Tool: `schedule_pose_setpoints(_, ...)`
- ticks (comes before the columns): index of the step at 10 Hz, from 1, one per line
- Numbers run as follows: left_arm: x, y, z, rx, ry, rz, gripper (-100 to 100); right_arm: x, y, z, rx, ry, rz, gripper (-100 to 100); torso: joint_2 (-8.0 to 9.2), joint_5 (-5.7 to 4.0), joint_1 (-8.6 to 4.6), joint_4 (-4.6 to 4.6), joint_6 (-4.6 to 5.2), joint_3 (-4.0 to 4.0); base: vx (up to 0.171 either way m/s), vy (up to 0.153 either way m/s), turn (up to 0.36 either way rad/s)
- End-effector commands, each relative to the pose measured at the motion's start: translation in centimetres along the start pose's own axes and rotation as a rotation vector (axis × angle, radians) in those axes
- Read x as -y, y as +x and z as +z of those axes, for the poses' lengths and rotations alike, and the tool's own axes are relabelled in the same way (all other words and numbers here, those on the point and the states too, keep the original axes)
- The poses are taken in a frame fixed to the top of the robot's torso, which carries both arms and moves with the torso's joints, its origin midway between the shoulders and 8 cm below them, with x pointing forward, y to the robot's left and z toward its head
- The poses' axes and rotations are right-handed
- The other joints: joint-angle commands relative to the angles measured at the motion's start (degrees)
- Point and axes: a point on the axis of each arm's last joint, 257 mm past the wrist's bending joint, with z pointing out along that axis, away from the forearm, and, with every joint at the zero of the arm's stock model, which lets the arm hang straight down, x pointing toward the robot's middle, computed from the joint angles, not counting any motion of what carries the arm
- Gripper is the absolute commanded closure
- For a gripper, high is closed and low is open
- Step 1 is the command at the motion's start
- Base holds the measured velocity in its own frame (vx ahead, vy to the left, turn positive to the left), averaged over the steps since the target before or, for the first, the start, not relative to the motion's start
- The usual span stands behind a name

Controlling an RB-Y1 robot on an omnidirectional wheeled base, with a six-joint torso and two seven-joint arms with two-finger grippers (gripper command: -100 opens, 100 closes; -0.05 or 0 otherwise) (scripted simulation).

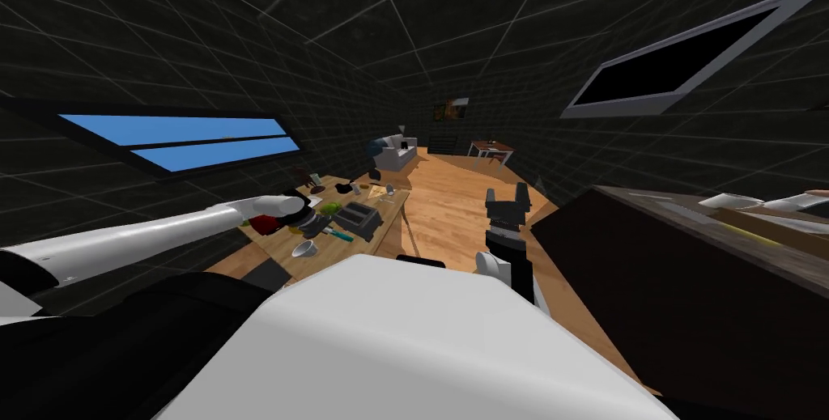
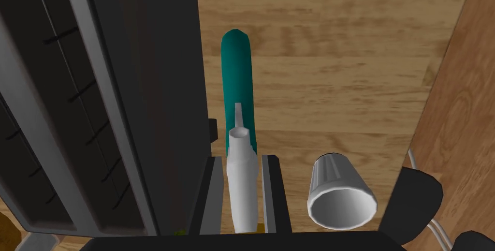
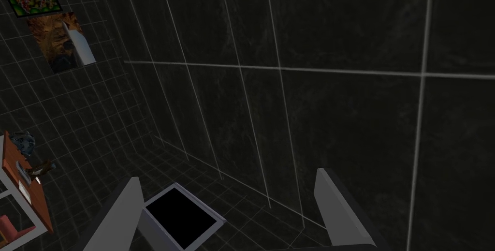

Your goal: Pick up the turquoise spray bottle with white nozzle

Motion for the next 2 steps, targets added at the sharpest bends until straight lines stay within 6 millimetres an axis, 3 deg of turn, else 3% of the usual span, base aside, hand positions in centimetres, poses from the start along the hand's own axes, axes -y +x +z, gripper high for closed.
schedule_pose_setpoints(1, 0.0, 0.0, 0.0, 0.0, 0.0, 0.0, 100, 0.0, 0.0, 0.0, 0.0, 0.0, 0.0, 0, 0.0, 0.0, 0.0, 0.0, 0.0, 0.0, 0.0, 0.0, 0.0)
schedule_pose_setpoints(2, -0.1, 0.21, 0.09, -0.004, -0.001, 0.001, 0, 0.0, 0.0, 0.0, 0.0, 0.0, 0.0, 0, 0.07, -0.02, 0.1, 0.05, 0.0, 0.06, 0.0, 0.0, 0.0)
